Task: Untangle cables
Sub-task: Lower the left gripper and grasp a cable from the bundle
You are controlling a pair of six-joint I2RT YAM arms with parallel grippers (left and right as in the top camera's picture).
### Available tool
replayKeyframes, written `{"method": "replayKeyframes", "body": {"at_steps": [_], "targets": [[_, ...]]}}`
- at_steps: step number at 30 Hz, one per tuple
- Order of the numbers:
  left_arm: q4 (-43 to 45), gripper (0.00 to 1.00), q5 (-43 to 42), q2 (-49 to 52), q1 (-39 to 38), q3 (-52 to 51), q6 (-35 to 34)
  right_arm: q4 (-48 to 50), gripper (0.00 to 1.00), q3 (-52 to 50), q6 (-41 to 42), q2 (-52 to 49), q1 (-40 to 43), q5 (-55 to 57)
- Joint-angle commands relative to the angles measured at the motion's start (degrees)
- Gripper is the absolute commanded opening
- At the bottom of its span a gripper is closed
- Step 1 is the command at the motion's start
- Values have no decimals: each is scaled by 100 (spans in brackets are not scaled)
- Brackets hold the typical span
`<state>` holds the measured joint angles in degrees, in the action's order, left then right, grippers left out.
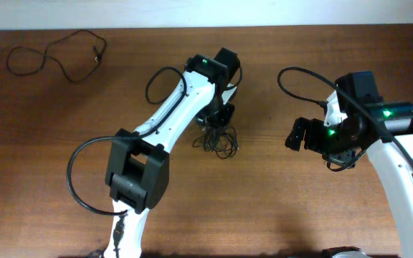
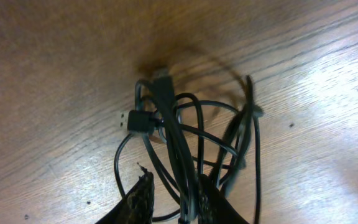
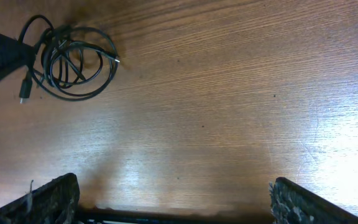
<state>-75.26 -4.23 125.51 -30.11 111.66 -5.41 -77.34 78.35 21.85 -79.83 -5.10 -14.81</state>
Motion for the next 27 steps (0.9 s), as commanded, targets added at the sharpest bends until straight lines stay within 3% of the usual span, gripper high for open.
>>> {"method": "replayKeyframes", "body": {"at_steps": [1,2,5,10,19,27], "targets": [[118,24,61,37,0,-175,11,17,99,68,-44,-26,26,26],[144,22,61,37,0,-175,11,20,99,68,-44,-26,26,26],[210,0,61,37,-2,-173,13,17,99,68,-44,-26,26,26],[-173,0,-118,35,-2,470,13,46,99,68,-42,-26,24,-37],[-970,0,-2763,35,0,2251,656,286,99,68,-42,-26,24,-597],[-1117,0,-4144,35,0,2356,898,671,99,68,-39,-37,24,-898]]}}
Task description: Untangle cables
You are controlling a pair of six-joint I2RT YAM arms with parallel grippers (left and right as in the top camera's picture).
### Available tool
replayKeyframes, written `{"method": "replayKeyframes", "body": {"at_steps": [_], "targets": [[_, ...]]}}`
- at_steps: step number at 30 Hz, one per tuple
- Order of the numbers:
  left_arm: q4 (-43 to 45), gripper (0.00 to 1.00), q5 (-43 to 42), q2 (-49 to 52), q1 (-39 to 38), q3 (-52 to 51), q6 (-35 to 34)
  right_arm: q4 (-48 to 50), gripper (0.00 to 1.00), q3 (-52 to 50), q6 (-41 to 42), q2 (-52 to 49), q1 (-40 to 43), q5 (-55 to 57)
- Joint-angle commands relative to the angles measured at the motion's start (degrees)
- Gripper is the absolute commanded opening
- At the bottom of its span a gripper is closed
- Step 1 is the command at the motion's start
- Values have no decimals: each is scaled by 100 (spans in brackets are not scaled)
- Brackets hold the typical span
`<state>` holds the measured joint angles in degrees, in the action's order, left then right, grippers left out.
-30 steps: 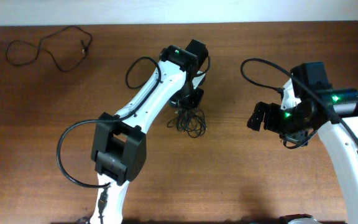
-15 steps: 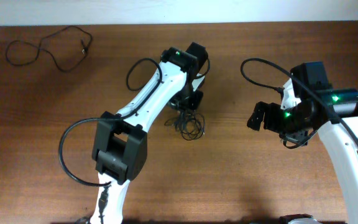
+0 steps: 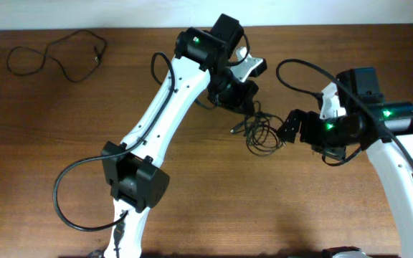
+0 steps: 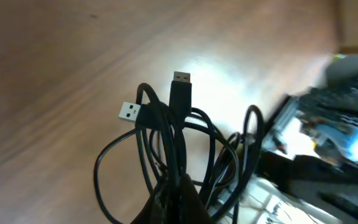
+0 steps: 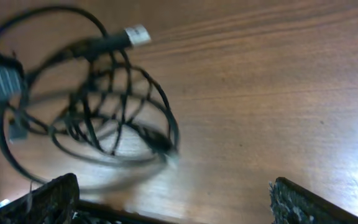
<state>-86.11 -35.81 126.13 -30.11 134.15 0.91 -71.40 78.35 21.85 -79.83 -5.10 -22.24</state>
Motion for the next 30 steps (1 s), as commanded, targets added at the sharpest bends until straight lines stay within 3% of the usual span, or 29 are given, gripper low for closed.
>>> {"method": "replayKeyframes", "body": {"at_steps": [1,6,14,17,22,30], "targets": [[-35,0,-1182,-26,0,107,267,96,99,68,-42,-46,26,-149],[-59,0,-1794,-26,15,107,267,157,99,59,-42,-219,26,-7],[-258,0,-1390,-26,229,107,267,24,99,46,55,-737,26,1447],[-450,0,-1517,-26,511,107,271,11,99,-57,321,-935,26,1941],[-879,0,-2573,-26,1106,107,1067,98,99,-313,466,-1167,28,2044],[-1064,0,-2323,-26,2070,107,1073,98,99,-361,625,-1270,37,2214]]}}
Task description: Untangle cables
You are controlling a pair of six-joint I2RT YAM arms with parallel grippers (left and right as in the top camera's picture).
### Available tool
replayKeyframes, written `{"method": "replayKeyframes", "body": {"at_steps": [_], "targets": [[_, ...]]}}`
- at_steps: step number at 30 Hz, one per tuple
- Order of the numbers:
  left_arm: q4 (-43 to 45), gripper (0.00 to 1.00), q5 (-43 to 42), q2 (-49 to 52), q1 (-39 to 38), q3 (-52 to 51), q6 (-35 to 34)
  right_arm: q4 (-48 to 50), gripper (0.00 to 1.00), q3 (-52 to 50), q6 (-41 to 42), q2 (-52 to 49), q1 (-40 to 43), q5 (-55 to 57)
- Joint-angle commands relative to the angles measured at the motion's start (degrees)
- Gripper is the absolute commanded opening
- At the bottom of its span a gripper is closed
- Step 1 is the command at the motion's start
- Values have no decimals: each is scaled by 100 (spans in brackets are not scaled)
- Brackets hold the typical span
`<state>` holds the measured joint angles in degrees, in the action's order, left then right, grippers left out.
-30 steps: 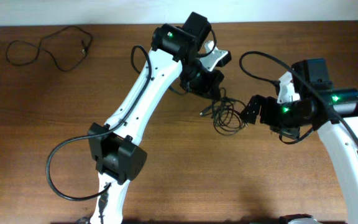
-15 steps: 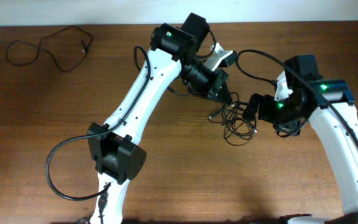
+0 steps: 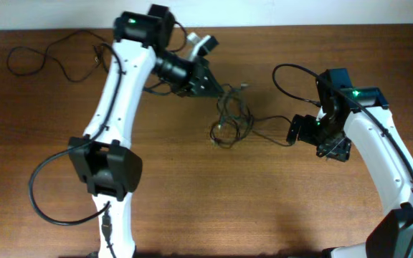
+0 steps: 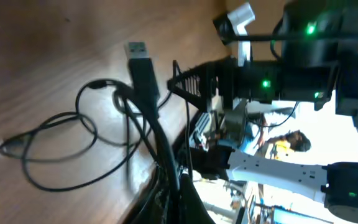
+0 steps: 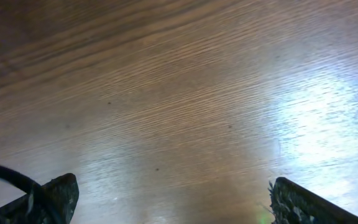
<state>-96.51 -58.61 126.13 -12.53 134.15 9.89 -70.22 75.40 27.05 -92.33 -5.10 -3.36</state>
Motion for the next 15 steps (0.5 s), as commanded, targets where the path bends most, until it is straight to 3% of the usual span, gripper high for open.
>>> {"method": "replayKeyframes", "body": {"at_steps": [1,4,8,15], "targets": [[-15,0,155,-26,382,107,168,-44,99,-66,275,-20,37,474],[129,0,1456,-26,446,107,-245,-90,99,-66,542,-20,37,732],[306,0,3943,-26,435,107,-1692,-90,99,-66,544,-20,37,726],[295,0,6336,-26,402,94,-2929,-94,99,-68,647,-20,37,686]]}}
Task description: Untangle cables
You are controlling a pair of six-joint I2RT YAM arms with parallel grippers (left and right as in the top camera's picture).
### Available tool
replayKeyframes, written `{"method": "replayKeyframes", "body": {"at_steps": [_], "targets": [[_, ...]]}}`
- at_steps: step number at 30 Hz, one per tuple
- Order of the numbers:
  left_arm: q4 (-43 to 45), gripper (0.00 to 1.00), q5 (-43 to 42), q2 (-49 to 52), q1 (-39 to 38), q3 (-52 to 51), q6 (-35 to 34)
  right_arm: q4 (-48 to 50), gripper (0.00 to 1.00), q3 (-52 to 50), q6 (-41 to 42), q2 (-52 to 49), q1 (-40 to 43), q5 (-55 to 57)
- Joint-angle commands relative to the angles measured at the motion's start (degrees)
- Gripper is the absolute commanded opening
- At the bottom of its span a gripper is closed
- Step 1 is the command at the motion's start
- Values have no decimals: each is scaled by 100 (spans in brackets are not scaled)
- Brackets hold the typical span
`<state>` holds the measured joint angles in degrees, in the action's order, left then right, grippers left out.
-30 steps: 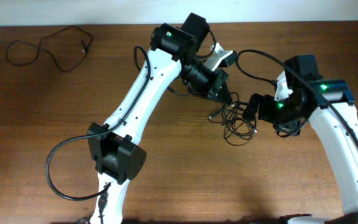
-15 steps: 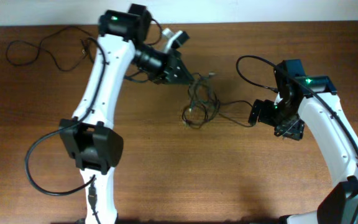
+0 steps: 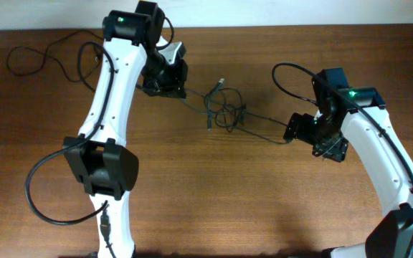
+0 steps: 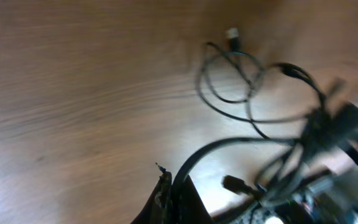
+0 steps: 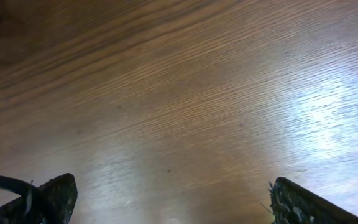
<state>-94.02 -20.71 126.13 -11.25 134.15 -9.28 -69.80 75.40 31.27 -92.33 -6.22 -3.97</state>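
Observation:
A tangle of thin black cables (image 3: 223,109) lies mid-table, blurred in the left wrist view (image 4: 260,124). My left gripper (image 3: 172,87) is to its left, shut on one black strand that curves out of the closed fingertips (image 4: 173,199). From the tangle a taut strand runs right to my right gripper (image 3: 296,133). In the right wrist view that gripper (image 5: 173,190) stands wide open over bare wood. A black strand (image 5: 2,182) passes beside its left finger (image 5: 58,190).
A separate black cable (image 3: 49,56) lies loose at the far left back of the wooden table (image 3: 214,201). The right arm's own black lead (image 3: 292,82) loops above its wrist. The table's back edge meets a white wall.
My left gripper has moved left with its strand, and the tangle has shifted slightly up-left and is more drawn out. The right gripper has barely moved.
My left gripper was shut on the bundled tangle at mid-table, the right gripper open and apart. Then the tangle hung close beside the right gripper. Then the left gripper was back to the left, with a strand reaching the right gripper. Now the cables are stretched wider.

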Motion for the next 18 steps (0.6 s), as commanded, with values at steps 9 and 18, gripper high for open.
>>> {"method": "replayKeyframes", "body": {"at_steps": [9,18], "targets": [[210,0,1003,-26,68,90,-236,101,99,-66,-212,-20,146,-957],[236,0,-2225,-26,-463,90,2400,221,99,-66,-3001,-20,146,-3799]]}}
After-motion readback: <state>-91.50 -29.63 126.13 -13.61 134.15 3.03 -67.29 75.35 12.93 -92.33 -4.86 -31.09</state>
